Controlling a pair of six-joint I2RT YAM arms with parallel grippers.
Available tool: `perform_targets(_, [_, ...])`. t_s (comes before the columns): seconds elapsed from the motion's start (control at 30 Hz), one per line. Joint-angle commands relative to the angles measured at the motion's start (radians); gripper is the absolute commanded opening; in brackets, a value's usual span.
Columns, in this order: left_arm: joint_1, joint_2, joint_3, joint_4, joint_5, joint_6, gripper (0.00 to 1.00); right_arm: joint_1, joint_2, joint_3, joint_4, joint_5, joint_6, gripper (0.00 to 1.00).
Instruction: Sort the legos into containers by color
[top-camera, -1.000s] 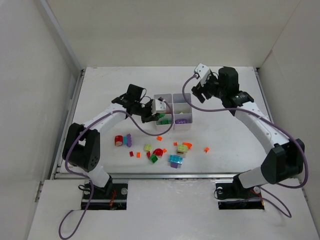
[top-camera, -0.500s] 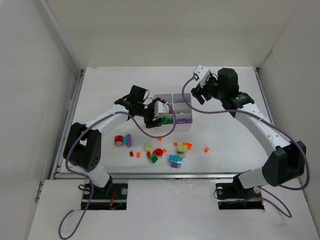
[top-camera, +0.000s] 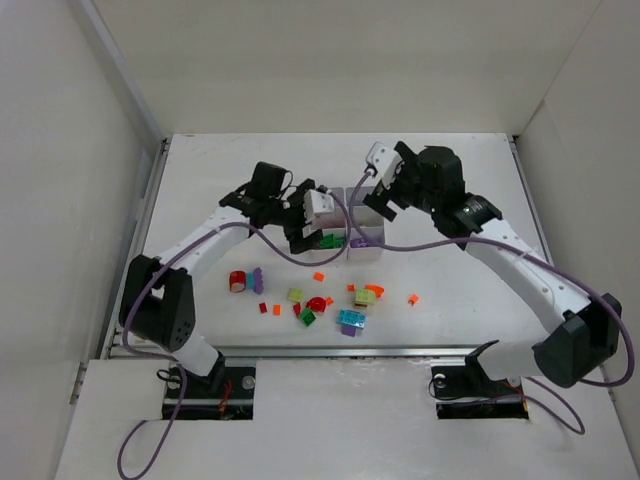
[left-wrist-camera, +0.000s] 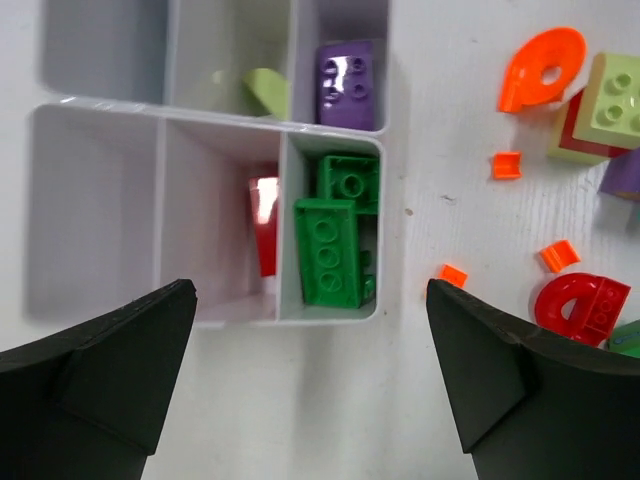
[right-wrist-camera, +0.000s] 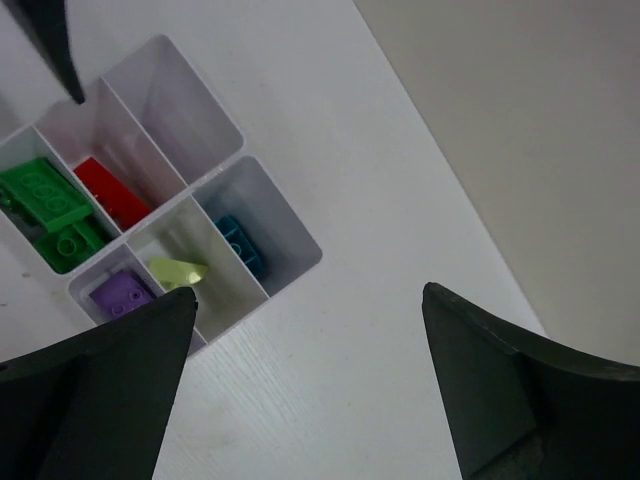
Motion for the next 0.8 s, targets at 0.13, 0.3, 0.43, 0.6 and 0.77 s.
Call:
perform_targets(0.13, [0.107, -0.288, -0.152, 0.254, -0.256, -0.415, 0.99, 0.138, -0.113, 0.028, -0.118, 0.109, -0.089, 1.00])
perform_targets(0.3, [0.144, -0.436, -0.295, 0.389, -0.541, -0.661, 0.99, 0.196, -0.125, -0.018, -0.365, -0.150, -0.107, 1.00])
perform_targets(0.43, [0.162, -0.515, -0.392, 0.429, -0.583, -0.707, 0.99, 0.276, -0.076, -0.091, -0.448, -0.157, -0.107, 1.00])
perform_targets(0.6, [0.162, -0.589, -0.482, 0.469, -0.606, -0.741, 0.99, 0.313, 0.048, -0.116, -0.448, -0.187, -0.098, 0.88])
perform_targets(0.77, [0.162, -0.632, -0.536, 0.480, -0.617, -0.741, 0.99, 0.373, 0.108, -0.154, -0.427, -0.183, -0.048, 0.90])
